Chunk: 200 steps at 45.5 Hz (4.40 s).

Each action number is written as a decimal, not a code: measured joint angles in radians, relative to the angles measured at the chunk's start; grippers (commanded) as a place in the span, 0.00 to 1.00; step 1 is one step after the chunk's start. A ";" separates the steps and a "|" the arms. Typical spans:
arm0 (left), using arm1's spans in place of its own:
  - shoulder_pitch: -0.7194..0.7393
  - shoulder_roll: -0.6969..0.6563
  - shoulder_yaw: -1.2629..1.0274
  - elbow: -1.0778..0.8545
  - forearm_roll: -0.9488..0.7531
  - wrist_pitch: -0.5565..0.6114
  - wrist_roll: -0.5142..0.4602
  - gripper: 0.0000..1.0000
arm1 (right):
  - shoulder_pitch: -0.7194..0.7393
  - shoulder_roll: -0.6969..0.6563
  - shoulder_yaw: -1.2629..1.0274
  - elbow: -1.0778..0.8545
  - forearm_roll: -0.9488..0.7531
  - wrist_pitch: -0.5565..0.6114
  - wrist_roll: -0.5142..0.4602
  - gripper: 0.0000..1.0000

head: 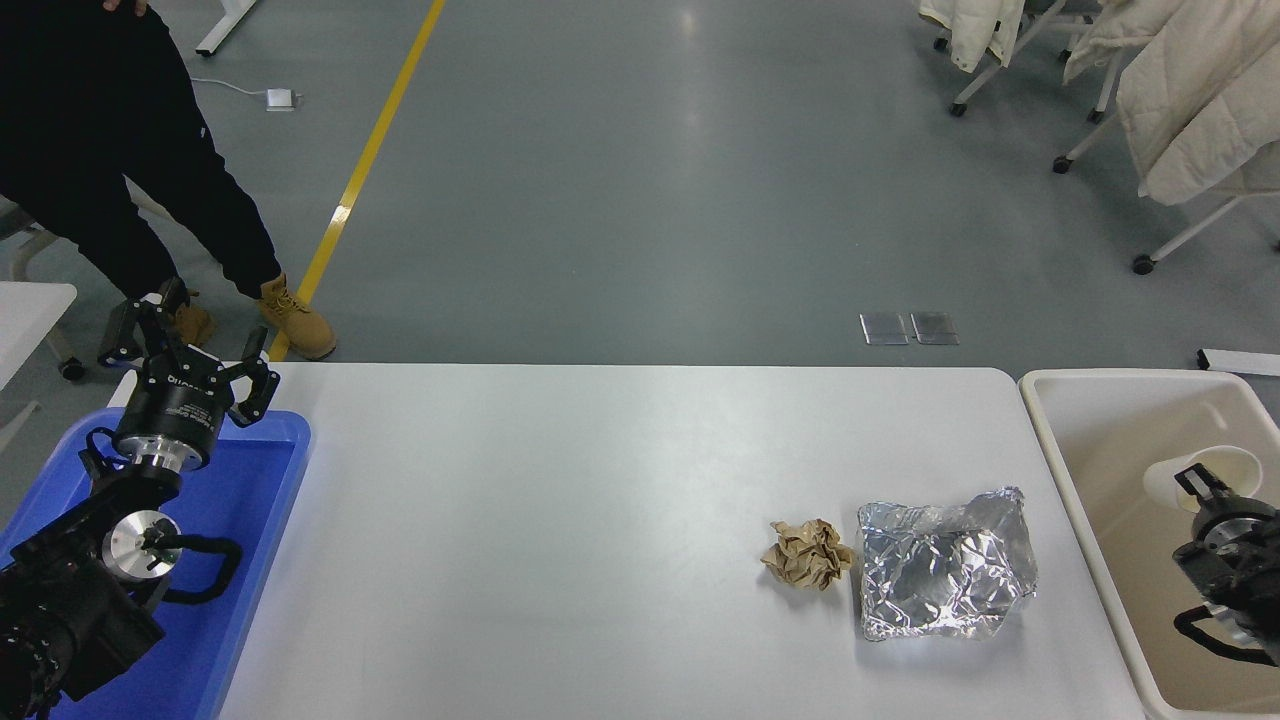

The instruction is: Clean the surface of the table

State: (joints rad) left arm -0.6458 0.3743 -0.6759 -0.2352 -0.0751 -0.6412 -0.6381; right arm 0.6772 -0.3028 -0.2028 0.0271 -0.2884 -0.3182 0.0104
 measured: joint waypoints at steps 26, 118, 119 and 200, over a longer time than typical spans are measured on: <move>0.000 0.000 0.000 0.000 0.000 0.000 0.000 1.00 | -0.012 0.022 0.079 -0.020 0.011 -0.045 0.000 1.00; 0.000 0.000 0.000 0.000 0.000 0.000 0.000 1.00 | -0.090 -0.079 0.974 0.953 0.011 0.053 0.151 1.00; 0.000 0.000 0.000 0.000 0.000 0.000 0.000 1.00 | -0.094 -0.070 0.980 0.953 0.011 0.055 0.156 1.00; 0.000 0.000 0.001 0.000 0.000 0.000 0.000 1.00 | 0.135 -0.472 0.255 1.086 -0.827 0.095 0.245 1.00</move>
State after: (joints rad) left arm -0.6459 0.3744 -0.6751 -0.2352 -0.0752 -0.6412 -0.6381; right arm 0.8118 -0.7749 0.0523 1.1130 -1.1153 -0.2235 0.2558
